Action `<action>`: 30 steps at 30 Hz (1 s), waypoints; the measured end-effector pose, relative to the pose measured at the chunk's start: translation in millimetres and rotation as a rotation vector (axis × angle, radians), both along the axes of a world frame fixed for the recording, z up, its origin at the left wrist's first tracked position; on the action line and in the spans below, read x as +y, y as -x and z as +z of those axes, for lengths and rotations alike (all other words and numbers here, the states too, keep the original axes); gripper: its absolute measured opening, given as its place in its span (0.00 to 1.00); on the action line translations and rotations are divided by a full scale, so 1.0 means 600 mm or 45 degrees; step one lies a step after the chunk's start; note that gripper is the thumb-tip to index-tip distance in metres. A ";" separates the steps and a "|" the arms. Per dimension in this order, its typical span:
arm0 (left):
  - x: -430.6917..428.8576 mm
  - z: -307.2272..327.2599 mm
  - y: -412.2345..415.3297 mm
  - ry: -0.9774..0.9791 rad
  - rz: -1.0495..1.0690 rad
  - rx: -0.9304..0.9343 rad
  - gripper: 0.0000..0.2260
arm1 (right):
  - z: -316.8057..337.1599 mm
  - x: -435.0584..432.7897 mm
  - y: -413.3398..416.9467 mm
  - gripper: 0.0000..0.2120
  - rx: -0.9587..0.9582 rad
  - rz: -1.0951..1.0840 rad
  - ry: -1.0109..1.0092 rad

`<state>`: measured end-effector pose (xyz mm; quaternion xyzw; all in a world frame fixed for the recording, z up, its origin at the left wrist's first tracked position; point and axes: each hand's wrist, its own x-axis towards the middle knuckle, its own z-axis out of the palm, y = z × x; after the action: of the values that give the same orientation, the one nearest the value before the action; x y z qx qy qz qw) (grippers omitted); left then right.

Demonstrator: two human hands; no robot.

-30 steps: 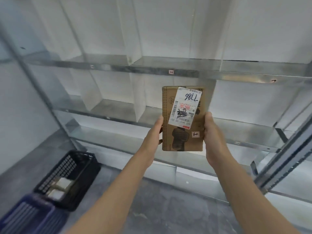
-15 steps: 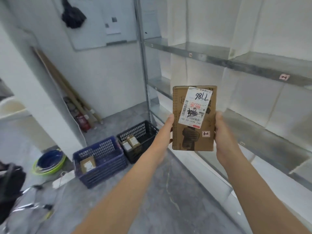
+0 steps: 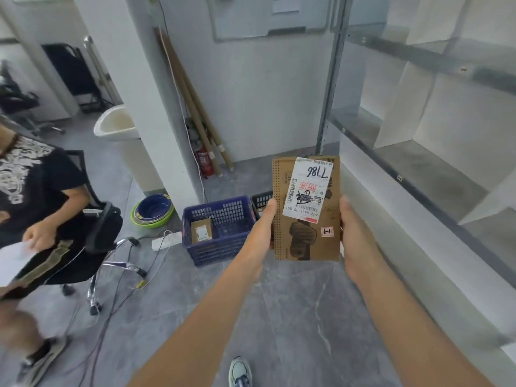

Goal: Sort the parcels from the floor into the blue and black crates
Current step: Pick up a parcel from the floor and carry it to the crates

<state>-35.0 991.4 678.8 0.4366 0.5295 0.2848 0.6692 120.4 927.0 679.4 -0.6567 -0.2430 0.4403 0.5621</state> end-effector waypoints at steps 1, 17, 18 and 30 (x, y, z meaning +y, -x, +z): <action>0.026 -0.011 0.012 0.008 0.020 0.008 0.16 | -0.006 0.027 0.009 0.26 0.011 0.027 0.014; 0.405 -0.103 0.166 0.109 0.171 0.122 0.16 | -0.100 0.451 0.138 0.24 0.119 0.185 0.215; 0.426 -0.108 0.170 0.110 0.173 0.118 0.17 | -0.106 0.474 0.141 0.23 0.131 0.188 0.225; 0.683 -0.204 0.151 0.268 0.326 0.173 0.23 | -0.220 0.775 0.119 0.29 0.184 0.353 0.445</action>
<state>-125.5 1401.3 556.5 0.3114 0.6518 0.2804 0.6322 49.1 1392.0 547.4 -0.6711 -0.2100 0.5947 0.3898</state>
